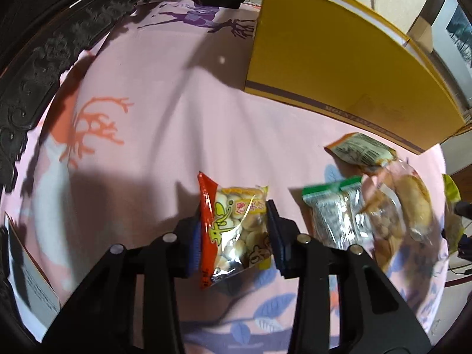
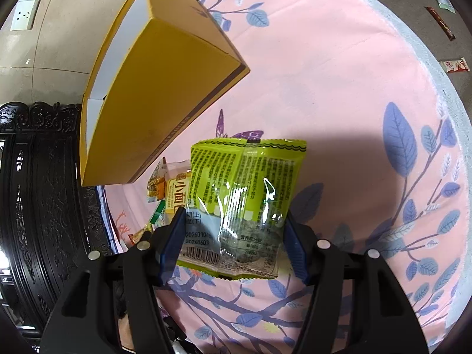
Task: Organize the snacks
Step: 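Grasp the green-yellow bag with the right tool while the left tool grasps the red peanut pack, then carry the green-yellow bag and red peanut pack into the yellow box and release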
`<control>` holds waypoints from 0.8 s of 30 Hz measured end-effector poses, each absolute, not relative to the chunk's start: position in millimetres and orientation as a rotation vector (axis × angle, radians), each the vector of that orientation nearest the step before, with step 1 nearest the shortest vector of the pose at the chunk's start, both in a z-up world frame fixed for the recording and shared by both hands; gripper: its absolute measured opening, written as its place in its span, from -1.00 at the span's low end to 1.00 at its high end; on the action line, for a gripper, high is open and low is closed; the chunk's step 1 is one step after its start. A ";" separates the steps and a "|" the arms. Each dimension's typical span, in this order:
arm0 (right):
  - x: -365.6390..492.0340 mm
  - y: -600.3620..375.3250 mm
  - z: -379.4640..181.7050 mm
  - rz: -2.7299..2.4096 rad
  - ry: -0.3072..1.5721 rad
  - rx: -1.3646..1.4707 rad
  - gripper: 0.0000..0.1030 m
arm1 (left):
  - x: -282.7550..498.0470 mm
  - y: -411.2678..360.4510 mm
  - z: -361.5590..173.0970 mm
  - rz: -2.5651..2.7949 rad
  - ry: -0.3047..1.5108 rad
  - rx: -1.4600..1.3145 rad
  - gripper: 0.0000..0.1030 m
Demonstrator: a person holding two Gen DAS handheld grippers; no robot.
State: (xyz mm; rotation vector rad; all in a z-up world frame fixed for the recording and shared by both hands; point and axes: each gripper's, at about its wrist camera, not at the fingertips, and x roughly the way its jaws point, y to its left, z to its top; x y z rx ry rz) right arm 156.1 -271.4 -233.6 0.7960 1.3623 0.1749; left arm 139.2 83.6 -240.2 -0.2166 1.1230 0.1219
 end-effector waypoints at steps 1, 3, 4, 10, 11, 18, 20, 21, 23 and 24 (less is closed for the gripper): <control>155.9 -270.7 -232.2 0.179 1.360 0.792 0.22 | 135.7 83.4 -238.9 0.115 1.118 -0.225 -0.25; 155.3 -269.7 -227.9 0.188 1.350 0.782 0.22 | 128.4 83.5 -233.5 0.097 1.100 -0.249 -0.25; 154.8 -268.9 -224.9 0.194 1.343 0.773 0.22 | 125.0 82.6 -229.8 0.091 1.092 -0.254 -0.25; 151.5 -264.5 -206.4 0.231 1.305 0.739 0.22 | 117.1 76.4 -199.2 0.056 1.031 -0.272 -0.25; 151.0 -263.7 -203.3 0.236 1.298 0.734 0.22 | 116.6 74.4 -190.7 0.050 1.013 -0.277 -0.25; 149.5 -257.8 -167.2 0.284 1.220 0.677 0.22 | 126.5 57.0 -136.3 -0.007 0.900 -0.266 -0.25; 151.9 -255.5 -153.2 0.303 1.185 0.654 0.22 | 131.9 51.2 -119.8 -0.029 0.863 -0.260 -0.25; 154.2 -253.6 -146.2 0.308 1.166 0.639 0.22 | 135.0 48.8 -113.4 -0.036 0.849 -0.256 -0.25; 162.9 -249.0 -128.0 0.328 1.112 0.606 0.22 | 146.5 40.4 -94.8 -0.066 0.806 -0.248 -0.25; 167.9 -247.2 -122.2 0.335 1.095 0.599 0.22 | 152.7 36.9 -86.7 -0.079 0.785 -0.245 -0.25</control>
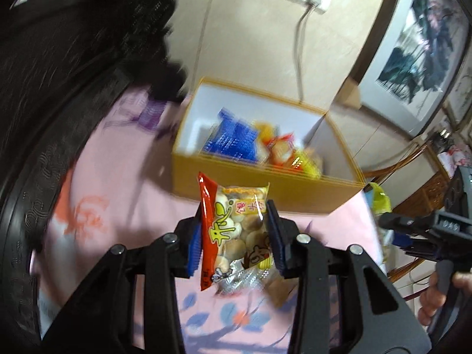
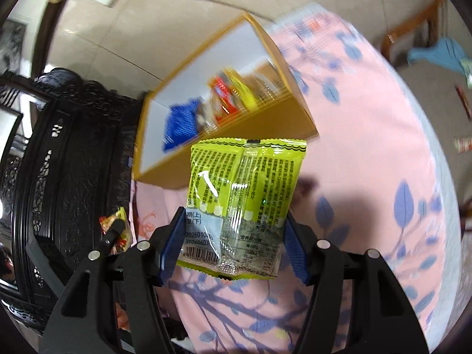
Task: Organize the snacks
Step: 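Carry the green-yellow bag and red peanut pack into the yellow box and release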
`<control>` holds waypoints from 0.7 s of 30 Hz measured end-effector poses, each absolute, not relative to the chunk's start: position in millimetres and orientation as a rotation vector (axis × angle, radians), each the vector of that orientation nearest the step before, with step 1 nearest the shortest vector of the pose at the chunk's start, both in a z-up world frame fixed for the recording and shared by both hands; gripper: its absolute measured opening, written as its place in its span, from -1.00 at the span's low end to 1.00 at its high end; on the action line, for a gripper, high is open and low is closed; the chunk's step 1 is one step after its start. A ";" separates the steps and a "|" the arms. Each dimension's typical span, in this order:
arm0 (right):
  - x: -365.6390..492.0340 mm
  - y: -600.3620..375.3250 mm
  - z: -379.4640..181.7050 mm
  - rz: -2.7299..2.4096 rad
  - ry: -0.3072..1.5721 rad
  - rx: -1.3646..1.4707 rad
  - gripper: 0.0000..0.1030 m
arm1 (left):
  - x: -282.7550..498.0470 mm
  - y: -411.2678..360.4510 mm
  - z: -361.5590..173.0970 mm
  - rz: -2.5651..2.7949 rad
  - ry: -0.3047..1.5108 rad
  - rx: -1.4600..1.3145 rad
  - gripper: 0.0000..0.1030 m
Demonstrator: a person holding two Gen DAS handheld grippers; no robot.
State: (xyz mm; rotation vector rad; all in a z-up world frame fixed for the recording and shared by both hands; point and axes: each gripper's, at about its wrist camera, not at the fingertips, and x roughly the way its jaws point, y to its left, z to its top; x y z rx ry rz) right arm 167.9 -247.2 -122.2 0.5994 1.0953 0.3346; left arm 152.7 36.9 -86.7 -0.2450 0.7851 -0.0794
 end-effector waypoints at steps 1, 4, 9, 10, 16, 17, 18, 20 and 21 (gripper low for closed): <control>175.4 -245.1 -112.3 0.345 1.068 0.590 0.22 | 158.5 33.6 -79.5 -0.088 0.767 -0.240 -0.25; 193.5 -243.1 -91.7 0.366 1.016 0.584 0.22 | 181.3 23.6 -56.9 -0.116 0.713 -0.233 -0.25; 230.8 -238.8 -58.3 0.383 0.929 0.534 0.22 | 226.5 6.3 -24.1 -0.153 0.640 -0.186 -0.25; 240.7 -238.0 -53.2 0.383 0.916 0.522 0.22 | 234.3 4.8 -22.8 -0.156 0.638 -0.179 -0.25; 287.1 -231.3 -53.1 0.376 0.920 0.506 0.22 | 288.7 -5.5 -30.3 -0.145 0.673 -0.151 -0.25; 291.5 -229.5 -54.0 0.373 0.924 0.496 0.22 | 296.7 -7.1 -34.6 -0.141 0.687 -0.146 -0.25; 298.4 -226.4 -56.3 0.370 0.930 0.479 0.22 | 308.8 -8.7 -41.8 -0.136 0.710 -0.145 -0.25; 308.4 -220.4 -62.5 0.368 0.947 0.459 0.22 | 321.4 -9.6 -53.3 -0.128 0.740 -0.146 -0.25; 313.6 -218.1 -66.2 0.367 0.962 0.458 0.22 | 329.6 -9.9 -62.6 -0.119 0.764 -0.144 -0.25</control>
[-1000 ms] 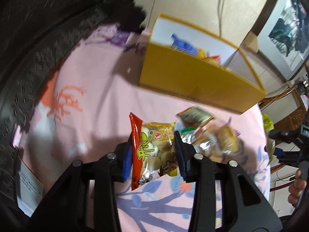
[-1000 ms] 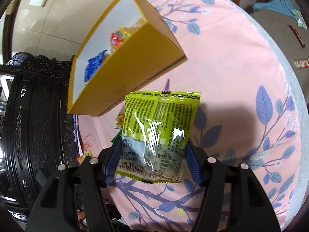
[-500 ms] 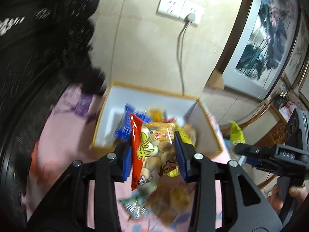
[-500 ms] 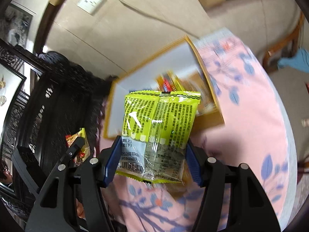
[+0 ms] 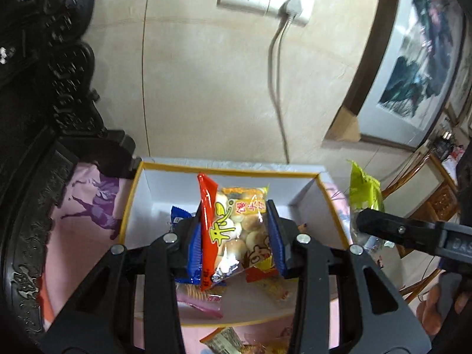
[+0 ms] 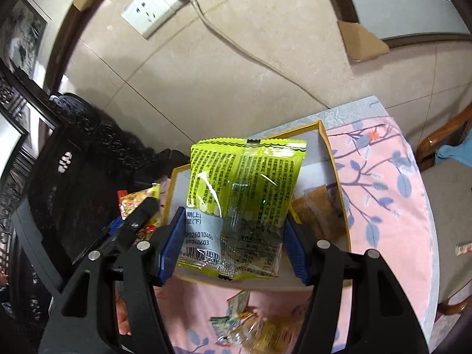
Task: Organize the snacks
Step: 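Carry the green-yellow bag and red peanut pack into the yellow box and release, then grasp the round yellow bread pack with the right tool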
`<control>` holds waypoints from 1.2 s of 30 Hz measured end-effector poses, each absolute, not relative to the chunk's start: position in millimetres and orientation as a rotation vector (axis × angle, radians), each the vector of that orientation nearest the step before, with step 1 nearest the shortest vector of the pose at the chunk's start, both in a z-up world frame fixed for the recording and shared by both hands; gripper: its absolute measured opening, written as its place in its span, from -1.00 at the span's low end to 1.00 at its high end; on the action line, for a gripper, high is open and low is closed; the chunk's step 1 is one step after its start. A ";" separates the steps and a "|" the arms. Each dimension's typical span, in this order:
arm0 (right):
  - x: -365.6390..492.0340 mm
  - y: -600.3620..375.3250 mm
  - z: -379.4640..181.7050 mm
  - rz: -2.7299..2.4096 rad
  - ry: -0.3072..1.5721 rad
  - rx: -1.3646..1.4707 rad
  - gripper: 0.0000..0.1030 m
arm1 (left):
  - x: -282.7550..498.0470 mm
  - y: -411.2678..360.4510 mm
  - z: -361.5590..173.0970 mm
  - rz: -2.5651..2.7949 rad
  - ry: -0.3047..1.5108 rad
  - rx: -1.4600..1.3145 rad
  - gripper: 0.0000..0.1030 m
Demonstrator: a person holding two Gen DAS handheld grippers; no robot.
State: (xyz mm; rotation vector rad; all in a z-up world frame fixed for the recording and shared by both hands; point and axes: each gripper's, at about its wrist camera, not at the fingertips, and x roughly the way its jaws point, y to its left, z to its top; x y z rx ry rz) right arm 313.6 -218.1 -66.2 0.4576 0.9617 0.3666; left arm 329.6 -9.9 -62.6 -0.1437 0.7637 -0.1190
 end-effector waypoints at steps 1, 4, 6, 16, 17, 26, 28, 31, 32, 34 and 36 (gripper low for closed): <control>318.4 -215.6 -69.5 0.365 0.974 0.462 0.22 | 335.2 -10.5 -68.9 -0.113 0.781 -0.143 -0.25; 331.4 -208.9 -81.4 0.367 1.003 0.455 0.23 | 348.6 -10.7 -88.2 -0.095 0.827 -0.142 -0.23; 335.6 -203.7 -84.6 0.377 1.014 0.430 0.26 | 352.9 -9.5 -94.4 -0.062 0.840 -0.145 0.32; 317.4 -207.2 -64.3 0.340 0.932 0.425 0.64 | 338.6 -5.5 -77.5 0.029 0.790 -0.105 0.84; 314.6 -208.1 -63.0 0.339 0.930 0.428 0.64 | 335.3 -4.9 -74.9 0.033 0.788 -0.110 0.86; 269.9 -226.8 -60.0 0.307 0.940 0.462 0.64 | 300.3 -10.1 -56.2 0.040 0.770 -0.096 0.88; 257.5 -233.4 -61.7 0.298 0.944 0.469 0.64 | 289.7 -10.9 -54.3 0.038 0.770 -0.094 0.88; 235.4 -245.0 -68.7 0.278 0.959 0.481 0.64 | 265.9 -6.5 -52.4 0.056 0.753 -0.091 0.91; 229.6 -247.9 -72.4 0.270 0.967 0.483 0.67 | 253.5 -2.4 -53.4 0.067 0.744 -0.096 0.92; 213.7 -257.6 -88.6 0.238 1.005 0.490 0.68 | 234.9 4.9 -57.7 0.079 0.738 -0.099 0.93; 202.9 -263.9 -105.3 0.219 1.052 0.510 0.69 | 210.9 12.8 -67.8 0.099 0.747 -0.085 0.93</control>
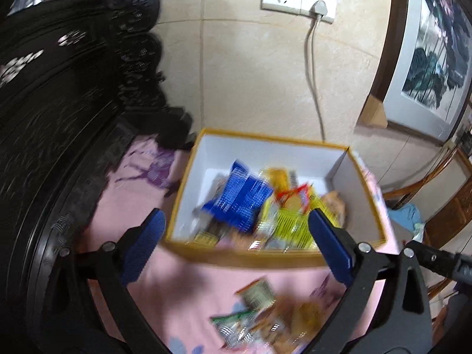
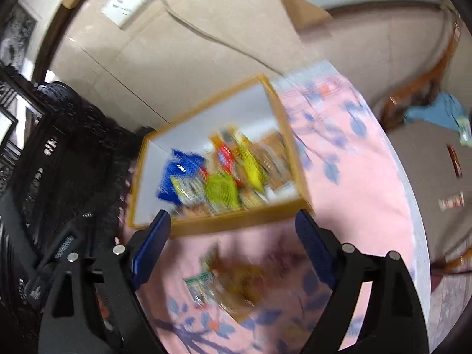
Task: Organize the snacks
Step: 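Grasp the round yellow bread pack with the right tool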
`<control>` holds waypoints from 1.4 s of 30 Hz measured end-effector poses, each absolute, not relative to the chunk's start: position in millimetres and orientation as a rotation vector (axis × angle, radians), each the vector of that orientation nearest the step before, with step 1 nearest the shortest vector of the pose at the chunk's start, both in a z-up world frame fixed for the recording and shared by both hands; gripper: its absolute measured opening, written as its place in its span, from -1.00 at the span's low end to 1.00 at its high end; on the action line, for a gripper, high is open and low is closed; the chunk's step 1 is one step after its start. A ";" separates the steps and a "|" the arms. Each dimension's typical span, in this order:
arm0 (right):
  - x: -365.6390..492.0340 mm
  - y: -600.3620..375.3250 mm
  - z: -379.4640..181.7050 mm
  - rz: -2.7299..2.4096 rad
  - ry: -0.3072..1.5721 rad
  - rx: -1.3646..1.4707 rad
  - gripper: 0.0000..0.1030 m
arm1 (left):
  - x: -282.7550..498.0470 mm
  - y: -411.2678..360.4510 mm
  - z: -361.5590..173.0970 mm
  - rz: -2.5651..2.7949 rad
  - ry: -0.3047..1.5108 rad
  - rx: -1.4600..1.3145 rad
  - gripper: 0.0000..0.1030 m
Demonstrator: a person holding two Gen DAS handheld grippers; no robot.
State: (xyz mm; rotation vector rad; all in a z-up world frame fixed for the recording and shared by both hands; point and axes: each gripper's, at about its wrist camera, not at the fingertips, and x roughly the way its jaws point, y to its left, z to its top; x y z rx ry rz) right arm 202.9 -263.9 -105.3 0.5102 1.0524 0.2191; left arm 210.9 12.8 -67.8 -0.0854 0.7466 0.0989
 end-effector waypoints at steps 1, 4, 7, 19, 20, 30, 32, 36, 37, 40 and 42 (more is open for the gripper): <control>195.8 -267.9 -118.2 0.207 1.091 0.534 0.69 | 202.6 16.3 -71.8 0.104 0.752 -0.083 0.93; 183.5 -270.8 -145.8 0.190 1.180 0.597 0.69 | 171.5 29.3 -90.4 0.118 0.794 -0.094 0.93; 174.4 -259.3 -172.3 0.200 1.274 0.599 0.69 | 142.0 41.8 -110.1 0.129 0.842 -0.119 0.93; 183.3 -216.6 -221.3 0.282 1.463 0.602 0.69 | 91.8 68.7 -150.3 0.199 0.940 -0.148 0.93; 186.5 -214.0 -223.3 0.291 1.466 0.606 0.69 | 91.6 69.9 -149.4 0.201 0.936 -0.154 0.93; 210.3 -198.6 -245.0 0.295 1.529 0.596 0.69 | 90.9 77.5 -151.2 0.210 0.946 -0.171 0.93; 210.5 -196.1 -247.2 0.304 1.528 0.588 0.69 | 91.2 80.3 -153.3 0.216 0.954 -0.182 0.93; 211.0 -191.4 -248.3 0.340 1.503 0.536 0.51 | 91.3 82.0 -154.6 0.221 0.958 -0.188 0.92; 210.7 -190.5 -249.0 0.352 1.502 0.526 0.33 | 91.8 81.2 -155.2 0.219 0.961 -0.185 0.93; 207.2 -193.0 -251.5 0.360 1.495 0.522 0.11 | 94.3 78.3 -157.6 0.205 0.975 -0.171 0.93; 203.6 -201.0 -251.1 0.345 1.489 0.553 0.07 | 96.6 72.9 -158.4 0.189 0.981 -0.160 0.92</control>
